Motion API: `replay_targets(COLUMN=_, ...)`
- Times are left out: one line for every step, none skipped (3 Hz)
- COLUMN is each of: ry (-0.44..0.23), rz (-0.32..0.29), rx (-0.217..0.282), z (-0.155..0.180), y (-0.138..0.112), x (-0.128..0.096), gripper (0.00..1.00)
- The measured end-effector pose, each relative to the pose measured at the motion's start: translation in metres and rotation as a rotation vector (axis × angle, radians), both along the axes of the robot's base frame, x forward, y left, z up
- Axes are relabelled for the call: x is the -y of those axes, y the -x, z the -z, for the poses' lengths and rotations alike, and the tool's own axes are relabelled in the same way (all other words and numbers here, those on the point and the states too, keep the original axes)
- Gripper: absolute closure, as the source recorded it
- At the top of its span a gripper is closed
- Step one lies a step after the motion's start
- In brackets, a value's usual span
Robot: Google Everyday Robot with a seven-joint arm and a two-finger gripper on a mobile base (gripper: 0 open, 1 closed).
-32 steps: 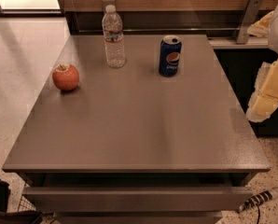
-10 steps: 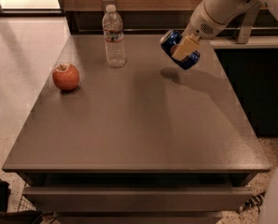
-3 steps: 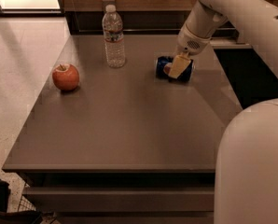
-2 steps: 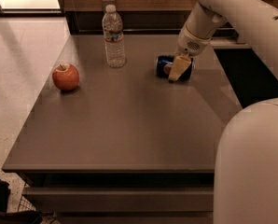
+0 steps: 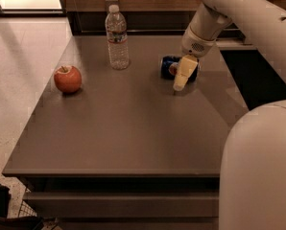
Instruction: Knock pepsi can over
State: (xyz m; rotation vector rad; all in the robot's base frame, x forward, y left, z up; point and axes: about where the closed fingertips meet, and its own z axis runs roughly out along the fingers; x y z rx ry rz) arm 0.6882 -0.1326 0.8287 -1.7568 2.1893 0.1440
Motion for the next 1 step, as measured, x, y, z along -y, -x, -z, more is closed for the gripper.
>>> replay_targets(ry=0.000, rz=0.000, rx=0.000, z=0.0003, y=0.0000, x=-0.0001, gripper=0.00)
